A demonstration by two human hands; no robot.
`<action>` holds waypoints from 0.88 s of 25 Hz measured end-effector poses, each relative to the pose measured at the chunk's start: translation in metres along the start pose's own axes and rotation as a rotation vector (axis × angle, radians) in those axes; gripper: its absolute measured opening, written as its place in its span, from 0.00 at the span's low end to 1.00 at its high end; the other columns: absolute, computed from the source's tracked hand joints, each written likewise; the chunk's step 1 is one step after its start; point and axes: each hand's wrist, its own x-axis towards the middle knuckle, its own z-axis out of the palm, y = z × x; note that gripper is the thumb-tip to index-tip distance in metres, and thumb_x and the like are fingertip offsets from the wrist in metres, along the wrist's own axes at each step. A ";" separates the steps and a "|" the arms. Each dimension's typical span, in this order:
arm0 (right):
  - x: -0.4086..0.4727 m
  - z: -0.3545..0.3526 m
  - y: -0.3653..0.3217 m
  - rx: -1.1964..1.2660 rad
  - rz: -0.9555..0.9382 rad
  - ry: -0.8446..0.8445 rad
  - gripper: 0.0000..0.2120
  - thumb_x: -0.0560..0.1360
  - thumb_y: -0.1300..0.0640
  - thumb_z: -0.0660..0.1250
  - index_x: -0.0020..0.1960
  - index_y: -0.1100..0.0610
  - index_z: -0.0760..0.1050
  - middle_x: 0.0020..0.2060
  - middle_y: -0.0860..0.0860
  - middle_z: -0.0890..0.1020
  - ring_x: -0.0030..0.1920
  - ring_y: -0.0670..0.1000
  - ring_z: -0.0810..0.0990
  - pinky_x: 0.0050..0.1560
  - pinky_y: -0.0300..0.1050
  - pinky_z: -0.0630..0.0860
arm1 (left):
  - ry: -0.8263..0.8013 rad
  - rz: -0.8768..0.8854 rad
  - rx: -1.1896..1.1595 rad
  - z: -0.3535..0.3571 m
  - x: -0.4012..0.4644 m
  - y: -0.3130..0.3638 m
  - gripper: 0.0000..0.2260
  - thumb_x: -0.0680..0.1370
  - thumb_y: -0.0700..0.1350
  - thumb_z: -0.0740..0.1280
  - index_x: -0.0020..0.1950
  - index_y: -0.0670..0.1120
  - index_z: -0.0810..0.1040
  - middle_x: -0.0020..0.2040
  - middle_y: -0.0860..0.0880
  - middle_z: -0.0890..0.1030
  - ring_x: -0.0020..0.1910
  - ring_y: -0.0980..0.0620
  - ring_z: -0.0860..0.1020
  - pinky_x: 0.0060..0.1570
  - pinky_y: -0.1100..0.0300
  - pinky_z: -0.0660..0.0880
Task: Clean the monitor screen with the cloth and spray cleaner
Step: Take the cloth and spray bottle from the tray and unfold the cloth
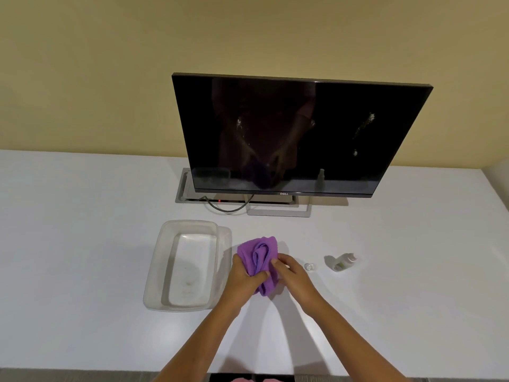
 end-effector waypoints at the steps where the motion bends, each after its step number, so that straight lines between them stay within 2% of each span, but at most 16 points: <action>1: -0.004 0.000 -0.005 0.050 -0.016 -0.024 0.11 0.79 0.45 0.62 0.60 0.45 0.75 0.54 0.44 0.81 0.51 0.40 0.80 0.48 0.33 0.77 | -0.031 0.037 0.035 -0.001 -0.004 0.006 0.27 0.73 0.40 0.73 0.66 0.51 0.64 0.56 0.52 0.75 0.52 0.54 0.78 0.41 0.66 0.79; 3: -0.011 -0.002 -0.014 0.137 -0.060 -0.076 0.23 0.75 0.38 0.63 0.67 0.42 0.69 0.59 0.44 0.79 0.59 0.43 0.78 0.57 0.43 0.78 | -0.095 0.078 0.021 -0.004 -0.010 0.018 0.24 0.74 0.49 0.71 0.66 0.56 0.64 0.57 0.56 0.76 0.53 0.56 0.78 0.42 0.68 0.78; 5: -0.016 -0.003 -0.023 0.166 -0.094 -0.101 0.28 0.72 0.36 0.64 0.70 0.41 0.66 0.63 0.44 0.77 0.63 0.46 0.76 0.62 0.49 0.76 | -0.144 0.103 -0.069 -0.009 -0.015 0.027 0.18 0.76 0.57 0.66 0.65 0.59 0.70 0.56 0.58 0.80 0.54 0.59 0.80 0.46 0.67 0.78; 8: -0.020 0.003 -0.036 0.195 -0.111 -0.081 0.32 0.68 0.34 0.69 0.68 0.42 0.66 0.62 0.44 0.78 0.60 0.43 0.78 0.58 0.44 0.78 | -0.112 0.146 -0.086 -0.020 -0.015 0.039 0.13 0.79 0.55 0.63 0.62 0.57 0.77 0.51 0.57 0.84 0.51 0.58 0.82 0.48 0.63 0.79; 11: -0.017 0.012 -0.040 0.134 -0.133 0.058 0.27 0.70 0.45 0.74 0.65 0.48 0.70 0.57 0.47 0.80 0.56 0.47 0.80 0.55 0.44 0.78 | -0.076 0.160 -0.076 -0.033 -0.014 0.048 0.08 0.79 0.49 0.63 0.55 0.57 0.80 0.50 0.54 0.84 0.51 0.54 0.82 0.48 0.60 0.80; 14: -0.011 0.011 -0.043 0.134 -0.039 0.253 0.21 0.72 0.57 0.73 0.63 0.52 0.72 0.52 0.49 0.81 0.51 0.50 0.79 0.49 0.45 0.77 | -0.027 0.118 -0.095 -0.055 -0.011 0.053 0.12 0.78 0.51 0.62 0.62 0.56 0.76 0.58 0.51 0.80 0.57 0.49 0.78 0.53 0.52 0.79; 16: -0.009 0.004 -0.045 0.227 -0.019 0.240 0.18 0.72 0.60 0.73 0.61 0.55 0.75 0.49 0.52 0.84 0.48 0.55 0.82 0.46 0.47 0.79 | 0.024 0.094 -0.106 -0.076 -0.008 0.056 0.16 0.79 0.53 0.61 0.67 0.54 0.72 0.61 0.50 0.78 0.59 0.47 0.76 0.57 0.49 0.77; 18: -0.012 -0.005 -0.048 0.352 -0.039 0.170 0.18 0.71 0.62 0.74 0.59 0.56 0.77 0.47 0.54 0.86 0.47 0.57 0.85 0.42 0.47 0.81 | 0.030 0.102 -0.100 -0.096 -0.004 0.059 0.16 0.79 0.54 0.61 0.66 0.54 0.72 0.60 0.50 0.78 0.58 0.48 0.77 0.56 0.49 0.77; 22: -0.015 -0.011 -0.052 0.490 -0.043 0.047 0.22 0.67 0.60 0.75 0.61 0.57 0.77 0.51 0.59 0.84 0.51 0.60 0.84 0.42 0.47 0.81 | -0.059 0.143 -0.098 -0.116 0.000 0.065 0.14 0.78 0.55 0.64 0.63 0.55 0.74 0.55 0.49 0.82 0.51 0.50 0.83 0.45 0.53 0.81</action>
